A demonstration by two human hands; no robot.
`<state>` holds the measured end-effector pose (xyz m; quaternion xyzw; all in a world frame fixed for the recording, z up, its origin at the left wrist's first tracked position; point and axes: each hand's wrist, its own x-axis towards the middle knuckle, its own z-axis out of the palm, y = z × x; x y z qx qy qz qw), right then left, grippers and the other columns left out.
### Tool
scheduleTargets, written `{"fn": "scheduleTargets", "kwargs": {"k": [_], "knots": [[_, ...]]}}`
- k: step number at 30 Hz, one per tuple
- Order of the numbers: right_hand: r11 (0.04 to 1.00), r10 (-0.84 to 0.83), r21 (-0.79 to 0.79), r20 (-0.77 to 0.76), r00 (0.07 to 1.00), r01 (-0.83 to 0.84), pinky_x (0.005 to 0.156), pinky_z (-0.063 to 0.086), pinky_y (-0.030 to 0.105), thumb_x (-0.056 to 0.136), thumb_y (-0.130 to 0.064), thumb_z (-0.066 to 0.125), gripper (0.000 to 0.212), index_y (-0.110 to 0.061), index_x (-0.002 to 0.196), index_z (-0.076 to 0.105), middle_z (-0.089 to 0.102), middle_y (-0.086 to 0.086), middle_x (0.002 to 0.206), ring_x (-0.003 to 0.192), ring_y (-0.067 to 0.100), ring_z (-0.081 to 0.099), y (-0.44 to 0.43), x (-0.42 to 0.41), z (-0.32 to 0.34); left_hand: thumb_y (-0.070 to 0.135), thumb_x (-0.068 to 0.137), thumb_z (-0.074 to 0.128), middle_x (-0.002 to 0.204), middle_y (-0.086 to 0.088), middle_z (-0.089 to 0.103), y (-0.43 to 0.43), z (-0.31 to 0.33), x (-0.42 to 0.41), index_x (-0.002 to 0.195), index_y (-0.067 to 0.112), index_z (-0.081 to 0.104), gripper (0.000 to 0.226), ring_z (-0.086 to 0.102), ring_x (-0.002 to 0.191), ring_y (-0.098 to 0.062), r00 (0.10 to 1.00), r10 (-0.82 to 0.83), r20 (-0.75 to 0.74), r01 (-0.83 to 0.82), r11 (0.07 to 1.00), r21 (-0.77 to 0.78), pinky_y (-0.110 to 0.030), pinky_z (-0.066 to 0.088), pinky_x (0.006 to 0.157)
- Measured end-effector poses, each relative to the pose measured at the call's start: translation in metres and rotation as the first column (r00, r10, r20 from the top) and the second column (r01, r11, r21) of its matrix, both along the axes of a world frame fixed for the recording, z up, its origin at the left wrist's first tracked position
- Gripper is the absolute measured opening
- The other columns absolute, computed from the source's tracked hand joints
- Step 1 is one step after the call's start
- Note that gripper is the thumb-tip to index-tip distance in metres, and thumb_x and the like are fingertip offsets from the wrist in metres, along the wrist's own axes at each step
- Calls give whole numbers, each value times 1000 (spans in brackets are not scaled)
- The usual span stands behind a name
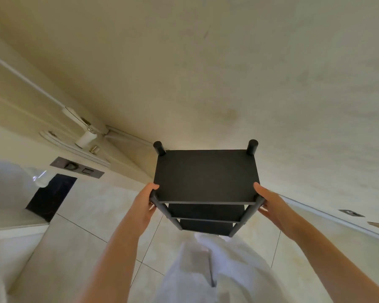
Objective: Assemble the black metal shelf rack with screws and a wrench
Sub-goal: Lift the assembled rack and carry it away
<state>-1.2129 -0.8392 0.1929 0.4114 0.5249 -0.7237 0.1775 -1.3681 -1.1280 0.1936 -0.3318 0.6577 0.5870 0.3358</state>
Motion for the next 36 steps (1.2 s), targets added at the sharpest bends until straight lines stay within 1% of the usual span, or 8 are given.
{"fn": "scheduleTargets", "kwargs": {"k": [5,8,13,20,25,30,33,36], "knots": [[997,-78,3,119,990,78,111,38,41,93,-25,58,29,-10,118,58,60,4,122,115,20,56,-2,-23,-36,8,96,51,101,-10,51,-5,-28,-34,89,8,51,7,52,99,-22,989,-141,51,139,989,46,-37,43,99],[997,-77,22,183,980,74,100,42,35,91,-12,56,4,-8,91,55,54,8,98,91,19,53,-9,-36,-54,3,93,50,102,-10,51,-6,-52,-55,92,5,51,2,51,97,-21,981,-176,78,173,984,42,-37,43,101],[990,-140,60,303,942,128,75,46,31,84,2,54,19,-6,69,45,38,9,73,65,18,40,-20,-53,-93,-1,89,55,110,-14,54,-3,-104,-87,93,1,57,5,51,104,-23,962,-213,171,222,975,-32,-36,46,103],[838,-470,-32,465,750,545,56,53,27,85,17,48,18,0,88,51,48,12,94,78,25,53,-44,-63,-161,-1,93,52,100,-14,55,2,-166,-110,87,2,57,8,56,92,-22,925,-300,232,330,938,-104,-34,47,92],[748,-558,-49,493,667,662,89,51,38,84,17,46,22,3,98,56,51,14,111,99,34,55,-57,-71,-204,-2,95,42,94,-13,56,6,-197,-114,85,3,56,18,56,89,-20,922,-352,161,377,910,-172,-28,45,84],[741,-586,-31,457,669,671,80,52,32,84,17,42,36,3,115,57,53,13,114,102,35,55,-61,-81,-227,-2,97,39,88,-9,57,9,-217,-117,83,6,56,23,56,83,-17,896,-426,122,443,874,-201,-25,45,79],[751,-589,-20,432,683,660,81,54,33,83,17,41,29,1,98,60,54,12,102,103,37,55,-62,-85,-235,1,99,39,91,-10,58,10,-227,-118,84,7,56,23,56,84,-19,887,-450,103,461,859,-223,-26,47,75],[770,-579,-3,417,701,638,88,54,38,83,17,42,26,-3,85,58,54,11,98,89,31,56,-62,-90,-242,1,99,39,97,-10,61,10,-235,-123,89,8,58,23,58,89,-19,890,-446,95,456,865,-208,-31,46,85]]}}
